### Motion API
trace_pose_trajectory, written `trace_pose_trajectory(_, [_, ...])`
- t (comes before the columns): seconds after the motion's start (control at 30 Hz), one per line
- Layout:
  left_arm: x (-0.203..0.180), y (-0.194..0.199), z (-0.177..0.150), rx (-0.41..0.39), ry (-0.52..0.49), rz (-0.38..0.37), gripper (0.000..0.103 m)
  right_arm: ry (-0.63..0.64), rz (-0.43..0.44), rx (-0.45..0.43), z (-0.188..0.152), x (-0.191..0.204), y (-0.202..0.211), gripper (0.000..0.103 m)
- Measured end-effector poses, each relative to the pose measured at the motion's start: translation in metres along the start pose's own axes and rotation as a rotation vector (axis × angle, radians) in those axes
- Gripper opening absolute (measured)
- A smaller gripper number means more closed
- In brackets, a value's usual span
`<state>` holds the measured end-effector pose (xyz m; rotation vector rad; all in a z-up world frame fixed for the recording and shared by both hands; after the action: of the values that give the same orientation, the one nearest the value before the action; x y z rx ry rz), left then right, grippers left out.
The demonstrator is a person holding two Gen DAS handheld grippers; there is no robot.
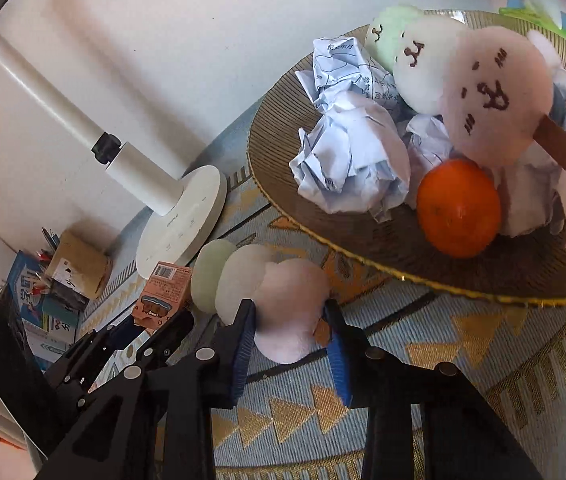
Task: Organize objects
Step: 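Grasp the pink snack box with the left tool while the right grasps the pastel plush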
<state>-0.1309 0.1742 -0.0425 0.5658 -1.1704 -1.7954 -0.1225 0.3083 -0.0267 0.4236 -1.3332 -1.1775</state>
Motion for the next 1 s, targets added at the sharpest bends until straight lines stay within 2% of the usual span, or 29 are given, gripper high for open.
trace_pose_trajectory(0.07, [0.000,0.014,-0.017,-0.001,0.022,-0.012,0.039,0.000,0.055,0.067,-0.023,0.006,-0.003,0.033])
trace_pose_trajectory(0.13, [0.001,0.031,-0.035,-0.010,0.050,-0.001,0.039,0.052,0.097,0.111,-0.046,0.019,-0.002,0.033])
trace_pose_trajectory(0.17, [0.004,0.039,-0.046,-0.015,0.069,0.003,0.039,0.080,0.092,0.105,-0.055,0.023,0.002,0.033])
trace_pose_trajectory(0.23, [0.013,0.053,-0.065,-0.026,0.121,0.006,0.039,0.104,0.021,0.058,-0.066,0.023,0.011,0.034])
trace_pose_trajectory(0.27, [0.019,0.057,-0.071,-0.033,0.149,0.008,0.039,0.104,-0.005,0.046,-0.069,0.019,0.015,0.038])
trace_pose_trajectory(0.3, [0.026,0.060,-0.077,-0.041,0.178,0.011,0.039,0.095,-0.020,0.044,-0.071,0.015,0.016,0.049])
trace_pose_trajectory(0.33, [0.034,0.057,-0.079,-0.048,0.207,0.007,0.039,0.082,-0.029,0.042,-0.070,0.010,0.019,0.054])
trace_pose_trajectory(0.4, [0.046,0.055,-0.084,-0.063,0.272,-0.037,0.039,0.084,-0.031,0.026,-0.062,0.009,0.022,0.059])
trace_pose_trajectory(0.43, [0.051,0.054,-0.087,-0.071,0.303,-0.066,0.039,0.114,-0.040,0.029,-0.054,0.012,0.021,0.060])
trace_pose_trajectory(0.47, [0.055,0.052,-0.089,-0.078,0.325,-0.090,0.039,0.160,-0.062,0.046,-0.046,0.016,0.017,0.067])
trace_pose_trajectory(0.5, [0.058,0.052,-0.090,-0.080,0.337,-0.101,0.039,0.209,-0.090,0.072,-0.038,0.020,0.011,0.070])
trace_pose_trajectory(0.6, [0.062,0.053,-0.091,-0.096,0.355,-0.123,0.039,0.301,-0.165,0.057,-0.015,0.019,0.001,0.070])
trace_pose_trajectory(0.67, [0.060,0.056,-0.093,-0.109,0.355,-0.120,0.039,0.344,-0.231,0.037,-0.003,0.018,-0.008,0.070])
trace_pose_trajectory(0.73, [0.058,0.057,-0.092,-0.113,0.344,-0.110,0.039,0.363,-0.271,0.060,0.006,0.018,-0.023,0.070])
trace_pose_trajectory(0.77, [0.056,0.057,-0.091,-0.112,0.337,-0.103,0.039,0.379,-0.287,0.034,0.011,0.021,-0.024,0.071])
trace_pose_trajectory(0.9, [0.053,0.054,-0.092,-0.098,0.324,-0.102,0.039,0.417,-0.281,0.026,0.023,0.033,-0.041,0.073])
trace_pose_trajectory(1.0, [0.055,0.054,-0.092,-0.099,0.333,-0.111,0.039,0.470,-0.308,0.040,0.022,0.042,-0.047,0.075])
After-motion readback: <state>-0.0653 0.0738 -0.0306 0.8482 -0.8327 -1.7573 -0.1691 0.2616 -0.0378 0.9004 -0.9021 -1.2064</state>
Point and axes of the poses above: each gripper's, at about its wrist camera, not at the fingertips, and y roughly against the way its jaws point, x to its left, z to its top, the point moved 7 cm from there along -y, roughly the way its jaws point, and after that the axes turned 15 degrees about x, right-handed, at the moved point
